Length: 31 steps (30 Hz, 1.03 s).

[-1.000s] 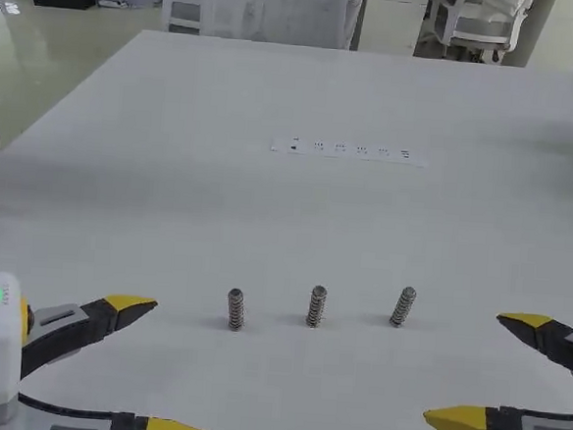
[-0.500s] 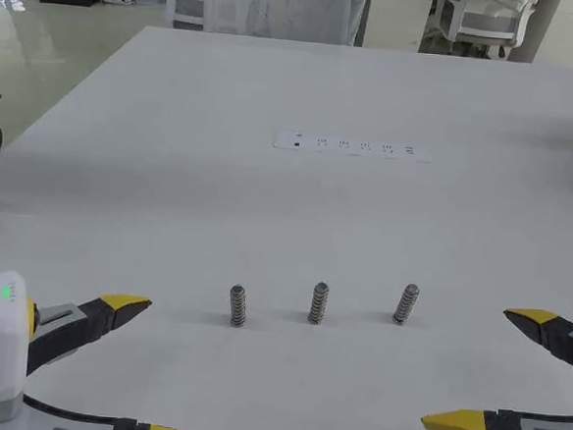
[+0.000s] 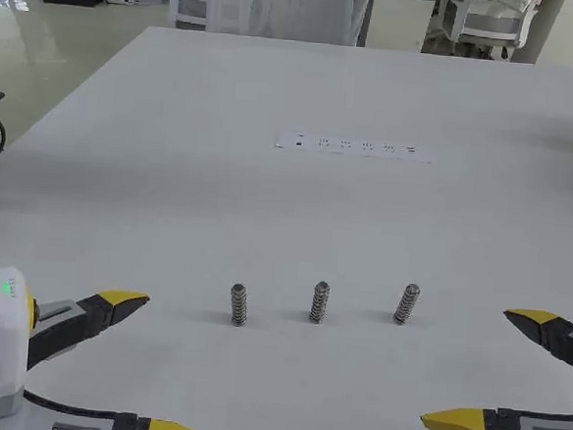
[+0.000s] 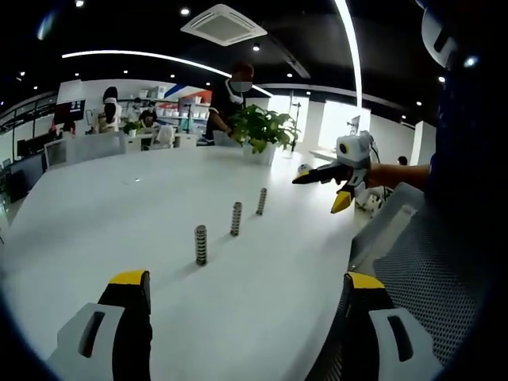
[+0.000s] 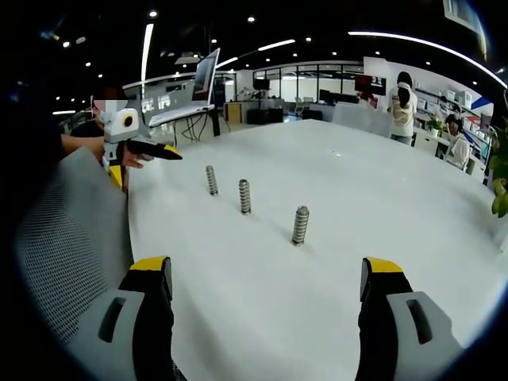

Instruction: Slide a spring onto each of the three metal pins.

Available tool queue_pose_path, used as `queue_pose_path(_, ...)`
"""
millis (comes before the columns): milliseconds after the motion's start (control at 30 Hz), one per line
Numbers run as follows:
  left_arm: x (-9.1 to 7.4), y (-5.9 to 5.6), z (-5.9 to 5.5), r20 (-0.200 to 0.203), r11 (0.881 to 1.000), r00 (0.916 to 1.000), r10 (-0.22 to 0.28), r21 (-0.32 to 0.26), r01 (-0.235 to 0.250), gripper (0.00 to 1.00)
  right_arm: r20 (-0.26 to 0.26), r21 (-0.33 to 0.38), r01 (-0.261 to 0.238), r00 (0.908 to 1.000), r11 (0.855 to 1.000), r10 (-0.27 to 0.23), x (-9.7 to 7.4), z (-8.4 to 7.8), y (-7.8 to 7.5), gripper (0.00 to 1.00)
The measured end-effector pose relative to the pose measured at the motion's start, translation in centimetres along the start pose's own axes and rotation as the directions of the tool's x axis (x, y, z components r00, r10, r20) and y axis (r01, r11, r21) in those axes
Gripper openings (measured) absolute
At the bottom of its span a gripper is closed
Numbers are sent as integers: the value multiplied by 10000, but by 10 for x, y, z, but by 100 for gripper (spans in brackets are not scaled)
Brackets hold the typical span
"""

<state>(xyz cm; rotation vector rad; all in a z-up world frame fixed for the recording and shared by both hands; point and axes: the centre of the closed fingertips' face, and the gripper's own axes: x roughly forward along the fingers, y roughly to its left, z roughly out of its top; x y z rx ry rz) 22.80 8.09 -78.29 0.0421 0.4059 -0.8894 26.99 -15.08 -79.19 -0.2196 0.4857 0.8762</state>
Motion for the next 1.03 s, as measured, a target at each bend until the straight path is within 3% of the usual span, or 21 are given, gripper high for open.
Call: queue_pose_path(1033,1,-1,0,-7,10000,10000,-22,31,22,98,-148,18,65,9999,10000,-65,2,1,-4,99)
